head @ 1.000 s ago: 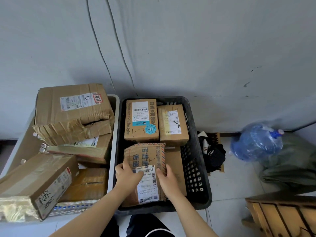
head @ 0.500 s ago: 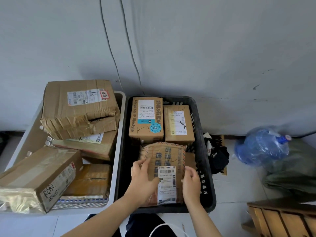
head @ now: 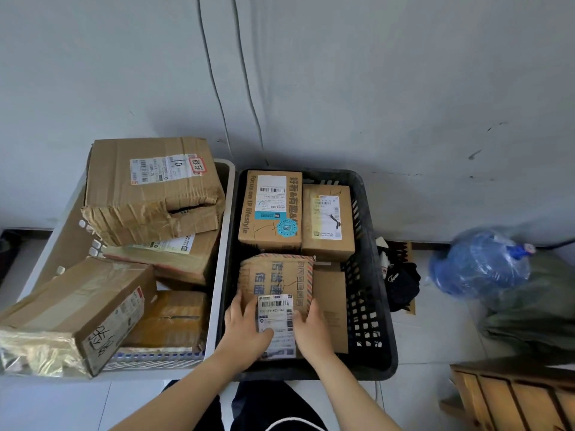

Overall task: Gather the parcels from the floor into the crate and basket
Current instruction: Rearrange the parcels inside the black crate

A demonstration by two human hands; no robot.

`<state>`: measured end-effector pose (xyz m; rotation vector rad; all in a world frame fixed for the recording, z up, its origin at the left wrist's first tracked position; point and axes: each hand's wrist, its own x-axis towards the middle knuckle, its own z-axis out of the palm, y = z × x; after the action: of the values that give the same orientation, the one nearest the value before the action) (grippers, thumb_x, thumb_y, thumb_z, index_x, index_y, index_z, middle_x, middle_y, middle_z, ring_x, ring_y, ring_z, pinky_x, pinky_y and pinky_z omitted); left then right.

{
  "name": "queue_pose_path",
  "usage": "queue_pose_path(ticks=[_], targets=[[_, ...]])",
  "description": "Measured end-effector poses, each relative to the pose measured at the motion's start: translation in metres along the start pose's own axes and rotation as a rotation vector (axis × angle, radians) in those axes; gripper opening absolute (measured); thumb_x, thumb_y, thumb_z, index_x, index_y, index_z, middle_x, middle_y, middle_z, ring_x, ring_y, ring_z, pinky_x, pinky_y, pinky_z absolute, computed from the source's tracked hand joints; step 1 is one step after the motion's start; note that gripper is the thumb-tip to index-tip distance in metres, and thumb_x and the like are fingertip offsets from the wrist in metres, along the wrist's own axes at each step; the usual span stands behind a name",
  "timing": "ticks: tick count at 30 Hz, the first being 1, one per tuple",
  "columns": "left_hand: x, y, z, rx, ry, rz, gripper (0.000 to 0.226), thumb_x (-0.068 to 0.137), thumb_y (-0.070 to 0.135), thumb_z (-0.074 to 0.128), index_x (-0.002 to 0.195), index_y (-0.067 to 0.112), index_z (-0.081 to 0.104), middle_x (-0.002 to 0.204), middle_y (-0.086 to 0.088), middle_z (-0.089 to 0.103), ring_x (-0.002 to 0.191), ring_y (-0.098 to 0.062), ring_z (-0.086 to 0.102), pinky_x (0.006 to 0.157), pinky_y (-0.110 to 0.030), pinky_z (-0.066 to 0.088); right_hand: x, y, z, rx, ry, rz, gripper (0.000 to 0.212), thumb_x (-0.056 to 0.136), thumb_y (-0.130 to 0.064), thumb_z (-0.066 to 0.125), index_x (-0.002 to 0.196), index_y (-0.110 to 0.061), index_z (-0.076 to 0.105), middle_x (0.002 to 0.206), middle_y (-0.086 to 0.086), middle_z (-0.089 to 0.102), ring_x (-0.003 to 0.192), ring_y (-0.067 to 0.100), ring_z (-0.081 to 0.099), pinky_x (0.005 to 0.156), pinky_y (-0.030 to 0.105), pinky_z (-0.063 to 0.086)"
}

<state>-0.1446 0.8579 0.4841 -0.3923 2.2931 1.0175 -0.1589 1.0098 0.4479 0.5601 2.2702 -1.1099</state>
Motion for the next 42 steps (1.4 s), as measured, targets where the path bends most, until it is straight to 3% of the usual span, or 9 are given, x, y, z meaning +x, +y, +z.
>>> queue_pose_path(ticks=[6, 11, 15, 18, 23, 28, 33, 36, 42], targets=[[0.002, 0.003, 0.007, 0.080, 0.032, 0.094, 0.075, 0.088, 0.030, 0.056, 0.153, 0.017, 0.020, 0.160, 0.002, -0.016, 0.147, -0.021, -0.012, 0.120, -0.037, 0.009, 0.007, 0.005, -0.011, 0.086, -0.125, -0.005, 0.054, 0.101, -0.037, 0.045, 0.150, -0.027, 0.027, 0.148, 0.001, 0.041, 0.135, 0.020, 0.040, 0.112, 0.041, 0.037], [0.010, 0.009, 0.002, 0.350, -0.103, 0.280, 0.071, 0.091, 0.033, 0.050, 0.153, 0.039, 0.015, 0.160, 0.012, -0.020, 0.148, -0.018, -0.019, 0.122, -0.047, 0.005, -0.005, 0.019, -0.023, -0.216, 0.366, -0.181, 0.046, 0.099, -0.029, 0.047, 0.144, -0.020, 0.040, 0.141, 0.007, 0.041, 0.125, 0.023, 0.047, 0.099, 0.032, 0.044], [0.012, 0.007, -0.004, 0.616, -0.190, 0.271, 0.076, 0.088, 0.030, 0.048, 0.152, 0.044, 0.008, 0.160, 0.010, -0.022, 0.148, -0.023, -0.019, 0.120, -0.053, 0.002, 0.008, 0.038, -0.032, -0.422, 0.031, 0.082, 0.062, 0.098, -0.042, 0.045, 0.154, -0.033, 0.019, 0.162, 0.010, -0.005, 0.148, 0.033, 0.010, 0.119, 0.052, 0.017], [0.013, 0.016, -0.008, 0.725, -0.124, 0.302, 0.072, 0.089, 0.033, 0.047, 0.152, 0.038, 0.015, 0.162, 0.002, -0.004, 0.147, -0.029, 0.003, 0.119, -0.048, 0.015, 0.010, 0.031, -0.037, -0.403, 0.114, 0.032, 0.050, 0.100, -0.045, 0.040, 0.148, -0.031, 0.036, 0.163, 0.011, -0.002, 0.149, 0.033, 0.008, 0.120, 0.051, 0.013], [0.045, 0.034, -0.024, 0.581, 0.127, 0.300, 0.079, 0.089, 0.036, 0.052, 0.154, 0.021, 0.011, 0.161, -0.007, 0.002, 0.149, -0.028, 0.001, 0.122, -0.040, 0.013, 0.015, -0.007, -0.035, -0.013, 0.022, -0.218, 0.058, 0.102, -0.047, 0.036, 0.155, -0.031, 0.019, 0.161, -0.004, 0.021, 0.146, 0.015, 0.026, 0.116, 0.035, 0.028], [0.060, 0.027, -0.037, 0.530, 0.110, 0.323, 0.074, 0.084, 0.041, 0.054, 0.150, 0.029, 0.024, 0.157, -0.001, 0.018, 0.145, -0.023, 0.020, 0.119, -0.036, 0.020, 0.018, -0.015, -0.026, -0.113, -0.015, -0.204, 0.078, 0.102, -0.022, 0.046, 0.156, -0.035, -0.009, 0.156, -0.001, 0.029, 0.121, 0.018, 0.054, 0.083, 0.020, 0.045], [0.070, 0.030, -0.045, 0.542, 0.085, 0.276, 0.064, 0.086, 0.036, 0.052, 0.148, 0.025, 0.036, 0.152, -0.001, 0.029, 0.138, -0.025, 0.035, 0.112, -0.034, 0.034, 0.026, -0.024, -0.028, -0.067, -0.015, -0.217, 0.073, 0.102, -0.025, 0.046, 0.157, -0.030, -0.001, 0.160, 0.001, 0.018, 0.143, 0.019, 0.031, 0.114, 0.033, 0.032], [0.082, 0.043, -0.068, 0.286, 0.395, 0.279, 0.031, 0.089, 0.023, 0.053, 0.117, 0.013, 0.063, 0.125, -0.003, 0.049, 0.116, -0.023, 0.052, 0.094, -0.033, 0.048, 0.047, -0.053, -0.038, -0.058, 0.147, -0.265, 0.065, 0.103, -0.030, 0.045, 0.157, -0.021, 0.011, 0.164, 0.002, 0.011, 0.150, 0.019, 0.014, 0.118, 0.032, 0.019], [0.102, 0.072, -0.090, 0.013, 0.273, 0.087, 0.070, 0.089, 0.023, 0.055, 0.150, 0.010, 0.024, 0.152, -0.010, 0.023, 0.142, -0.028, 0.014, 0.117, -0.036, 0.015, 0.092, -0.111, -0.041, 0.078, 0.035, -0.281, 0.060, 0.102, -0.032, 0.046, 0.156, -0.021, 0.021, 0.156, -0.004, 0.035, 0.144, 0.014, 0.033, 0.115, 0.032, 0.030]])
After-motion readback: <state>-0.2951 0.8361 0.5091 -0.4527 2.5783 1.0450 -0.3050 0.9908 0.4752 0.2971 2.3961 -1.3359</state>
